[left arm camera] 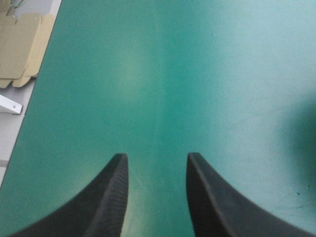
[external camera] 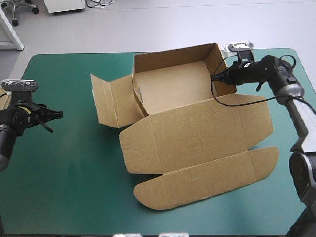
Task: Fold the box
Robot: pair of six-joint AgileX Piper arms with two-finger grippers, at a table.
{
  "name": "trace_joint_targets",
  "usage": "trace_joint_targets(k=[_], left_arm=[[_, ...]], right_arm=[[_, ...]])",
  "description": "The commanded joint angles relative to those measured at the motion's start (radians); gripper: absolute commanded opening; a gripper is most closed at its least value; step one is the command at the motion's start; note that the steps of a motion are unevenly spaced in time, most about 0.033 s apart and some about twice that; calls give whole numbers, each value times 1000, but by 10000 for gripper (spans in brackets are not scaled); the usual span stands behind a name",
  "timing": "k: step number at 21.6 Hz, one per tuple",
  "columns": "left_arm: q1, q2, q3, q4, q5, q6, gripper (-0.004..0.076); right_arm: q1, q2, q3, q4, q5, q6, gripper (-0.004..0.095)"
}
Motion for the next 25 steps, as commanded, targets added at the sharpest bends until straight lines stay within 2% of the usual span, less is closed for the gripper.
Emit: trace_joint_targets(k=[1,4,7,13,15,17,22,24,25], left_arm=[[48,13,-35,-120,-78,52,278],[60,49,-35,-249,-89,126,278],[60,113,-35,-560,-126,326,275],[60,218,-35,-940,-105,654,275],[58,282,-35,-1203,-26,831,275],[49,319,-35,-1365,59,933,275],[-13,344,-35,-1652,303,1083,275],[-26,344,-37,-1761,485,1131,275],[-26,344,-37,-1795,541,1131,275]], right_arm=[[-40,-86,-84,124,-28,-34,-5],[-49,-91,-141,137,23,-45,-5],[-49,-91,-222,203,93,-61,-5],[-49,-91,-261,279,126,-82,-5],[-49,-91,-261,279,130,-82,-5],[-49,-91,-261,279,130,-80,-5],[-49,-91,-261,213,125,-55,-5],[-49,-91,-261,161,125,-35,-5],[-49,-91,-261,152,125,-34,-5]])
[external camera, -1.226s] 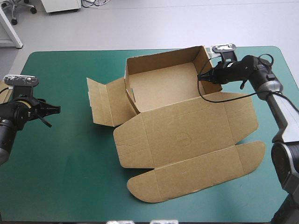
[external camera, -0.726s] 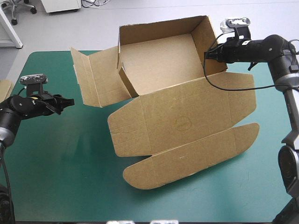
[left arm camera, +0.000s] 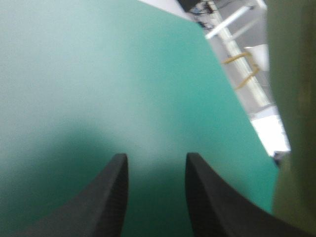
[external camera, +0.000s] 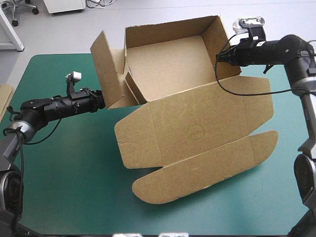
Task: Fold the box
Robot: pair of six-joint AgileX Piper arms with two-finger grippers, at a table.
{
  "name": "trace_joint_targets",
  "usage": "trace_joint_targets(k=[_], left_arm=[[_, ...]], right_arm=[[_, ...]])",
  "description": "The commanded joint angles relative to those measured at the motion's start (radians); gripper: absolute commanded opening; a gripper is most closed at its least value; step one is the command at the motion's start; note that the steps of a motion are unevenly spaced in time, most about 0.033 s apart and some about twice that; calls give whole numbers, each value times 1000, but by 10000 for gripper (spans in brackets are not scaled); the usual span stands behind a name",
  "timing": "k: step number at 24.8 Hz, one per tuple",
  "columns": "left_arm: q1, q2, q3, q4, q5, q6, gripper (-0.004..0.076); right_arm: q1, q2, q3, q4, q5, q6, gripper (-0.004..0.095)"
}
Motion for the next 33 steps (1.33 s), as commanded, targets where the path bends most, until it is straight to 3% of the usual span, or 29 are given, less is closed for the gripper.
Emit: trace_joint_targets(k=[1,11,17,20,28,33], left_arm=[[-9,-40,-34,-190,218,29,275],[-95,-49,-34,-276,225,13,277],[-117,-49,-80,-276,225,-34,382],[-129,-49,-152,-276,225,-79,397],[-201,-49,-312,-254,126,-166,432],[-233,-47,-400,-70,48,-270,433]], right_arm=[[-5,-59,-38,12,-51,22,-5],[-5,-59,-38,-8,-71,32,-5],[-5,-59,-38,-29,-73,51,-5],[-5,-59,-38,-29,-77,52,-5],[-5,-59,-38,-29,-92,58,-5],[-5,-57,-38,-66,-84,105,-5]])
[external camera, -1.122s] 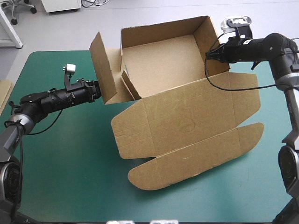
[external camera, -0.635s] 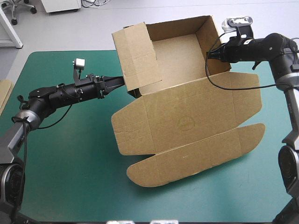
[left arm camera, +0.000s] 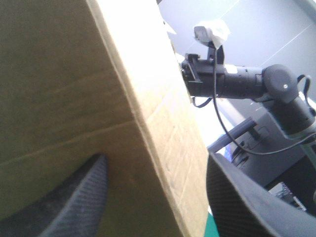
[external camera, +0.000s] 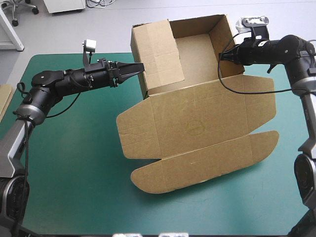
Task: Fold the box
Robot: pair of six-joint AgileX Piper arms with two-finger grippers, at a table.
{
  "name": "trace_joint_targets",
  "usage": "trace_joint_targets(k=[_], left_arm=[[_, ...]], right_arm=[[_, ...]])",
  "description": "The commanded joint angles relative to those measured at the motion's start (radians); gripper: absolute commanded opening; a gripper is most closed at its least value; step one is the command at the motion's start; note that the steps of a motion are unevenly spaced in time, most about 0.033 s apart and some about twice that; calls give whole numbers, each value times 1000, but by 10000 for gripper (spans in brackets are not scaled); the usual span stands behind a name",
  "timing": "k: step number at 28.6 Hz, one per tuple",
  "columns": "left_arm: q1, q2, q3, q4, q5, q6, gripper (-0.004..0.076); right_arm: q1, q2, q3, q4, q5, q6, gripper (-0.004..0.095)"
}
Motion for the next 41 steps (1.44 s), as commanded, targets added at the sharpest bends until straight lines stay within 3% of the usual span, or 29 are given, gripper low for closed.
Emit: trace_joint_targets(k=[1,6,25,37,41], left_arm=[[-30,-45,-89,75,-41,-87,433],[-85,-28,-237,457,-149,-308,434],[-226,147,-636,1038,-81,-713,433],[-226,196,-693,1188,-47,-802,430],[-226,218,-718,1228,-8,-812,430]], right_arm=[[-4,-57,-38,17,-44,35,-5],[-4,-26,-38,52,-23,48,-5],[27,1,-38,33,-55,142,-5],[57,1,-38,22,-55,220,-5],[82,3,-38,-94,-19,267,-5]])
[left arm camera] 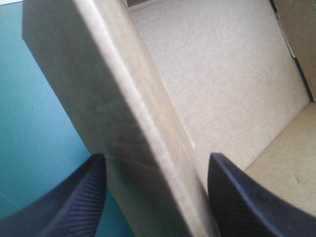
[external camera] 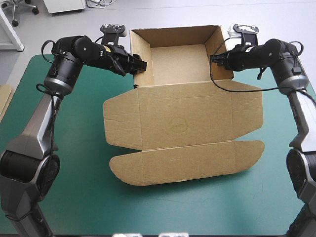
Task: Fold the box
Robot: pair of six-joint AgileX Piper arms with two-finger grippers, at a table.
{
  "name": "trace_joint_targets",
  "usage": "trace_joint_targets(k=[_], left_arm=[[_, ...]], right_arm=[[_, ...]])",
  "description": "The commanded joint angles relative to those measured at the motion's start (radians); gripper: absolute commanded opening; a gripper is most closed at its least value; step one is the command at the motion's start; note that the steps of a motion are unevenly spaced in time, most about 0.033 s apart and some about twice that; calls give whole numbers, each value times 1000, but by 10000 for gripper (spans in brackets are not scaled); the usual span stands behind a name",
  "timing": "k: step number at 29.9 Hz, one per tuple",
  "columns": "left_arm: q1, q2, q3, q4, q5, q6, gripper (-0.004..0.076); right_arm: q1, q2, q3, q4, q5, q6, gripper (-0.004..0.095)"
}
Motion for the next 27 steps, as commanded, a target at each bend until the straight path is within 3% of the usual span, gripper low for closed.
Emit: trace_joint_targets(k=[1,6,12,20,27], left_arm=[[-1,-28,-45,20,-7,-12,430],[-1,1,-49,66,33,-31,424],[-1,43,-53,231,115,-95,338],[-1,87,-62,250,101,-134,320],[-2,137,-63,256,103,-144,165]], right_arm=[[34,-51,-38,-53,-9,57,-5],[80,-28,-38,-149,11,124,-5],[92,-5,-38,-163,29,154,-4],[136,21,-38,-200,33,206,2],[172,21,-38,-292,40,256,3]])
